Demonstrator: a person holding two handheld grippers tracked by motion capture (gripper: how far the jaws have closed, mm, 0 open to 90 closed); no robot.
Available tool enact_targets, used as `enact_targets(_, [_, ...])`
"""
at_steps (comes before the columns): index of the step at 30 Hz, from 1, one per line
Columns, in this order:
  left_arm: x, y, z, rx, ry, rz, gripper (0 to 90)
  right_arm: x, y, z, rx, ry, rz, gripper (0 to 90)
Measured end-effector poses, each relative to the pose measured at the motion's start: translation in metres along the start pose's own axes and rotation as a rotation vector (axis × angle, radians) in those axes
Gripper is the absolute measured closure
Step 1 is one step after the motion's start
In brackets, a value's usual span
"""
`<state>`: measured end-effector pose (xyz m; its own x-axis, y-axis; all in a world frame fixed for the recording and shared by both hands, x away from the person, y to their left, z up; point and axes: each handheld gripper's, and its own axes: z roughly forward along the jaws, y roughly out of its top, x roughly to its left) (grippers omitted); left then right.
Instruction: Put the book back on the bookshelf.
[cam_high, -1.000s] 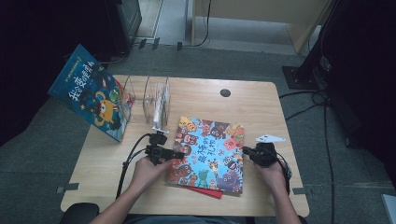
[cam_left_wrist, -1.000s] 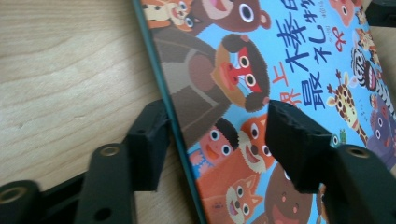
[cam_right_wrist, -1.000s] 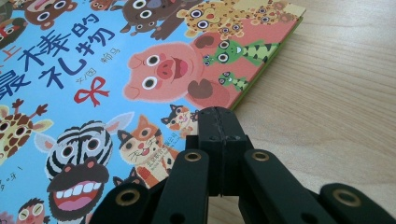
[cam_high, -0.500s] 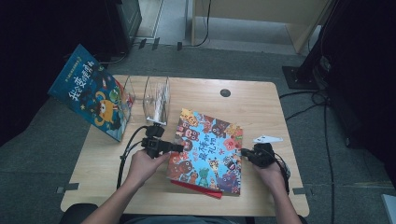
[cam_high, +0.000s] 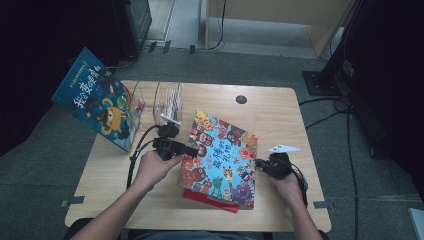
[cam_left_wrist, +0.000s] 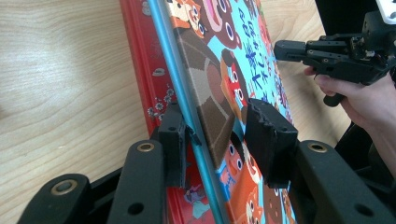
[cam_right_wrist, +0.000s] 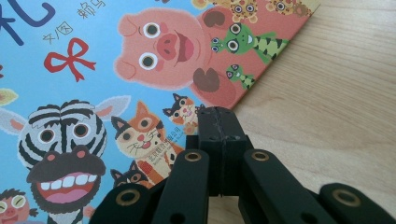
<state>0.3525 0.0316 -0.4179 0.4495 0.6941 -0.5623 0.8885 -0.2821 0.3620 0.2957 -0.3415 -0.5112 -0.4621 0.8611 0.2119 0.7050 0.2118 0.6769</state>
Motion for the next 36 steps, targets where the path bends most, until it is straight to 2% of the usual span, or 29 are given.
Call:
enact_targets(6, [0.001,0.004,-0.004,0.007,0.004,-0.018,60.8,0.003,0.002,0.004,-0.005,0.008,-0.005,90.0])
enact_targets(8, [0.000,0.006,-0.005,0.017,0.004,-0.013,61.0,0.002,0.002,0.004,-0.006,0.017,0.003,90.0])
enact_targets(11, [-0.002,0.008,-0.006,0.015,-0.002,-0.022,61.3,0.002,0.003,0.005,-0.007,0.022,0.001,90.0])
enact_targets(14, [-0.004,0.010,-0.007,0.019,-0.030,-0.024,61.9,0.003,0.003,0.006,-0.008,0.022,-0.003,90.0])
enact_targets(19, [-0.009,0.015,-0.006,0.020,-0.038,-0.023,62.8,0.004,0.005,0.009,-0.008,0.032,-0.008,90.0])
enact_targets(22, [-0.010,0.019,-0.004,0.043,-0.067,-0.025,65.0,0.006,0.005,0.010,-0.009,0.037,-0.020,90.0])
enact_targets(24, [-0.014,0.021,0.001,0.070,-0.072,-0.012,66.2,0.008,0.006,0.012,-0.009,0.045,-0.030,90.0])
enact_targets(29, [-0.017,0.027,0.001,0.085,-0.109,-0.008,69.7,0.012,0.007,0.014,-0.012,0.049,-0.060,90.0])
enact_targets(30, [-0.016,0.029,0.001,0.098,-0.124,-0.019,70.5,0.012,0.007,0.014,-0.012,0.050,-0.058,90.0])
enact_targets(32, [-0.014,0.035,-0.001,0.117,-0.183,-0.037,74.5,0.012,0.007,0.014,-0.014,0.054,-0.059,90.0])
enact_targets(34, [-0.019,0.042,-0.003,0.143,-0.176,-0.021,76.2,0.012,0.007,0.014,-0.016,0.056,-0.073,90.0])
enact_targets(36, [-0.023,0.047,-0.004,0.163,-0.166,-0.009,76.4,0.012,0.008,0.012,-0.040,0.068,-0.083,85.2])
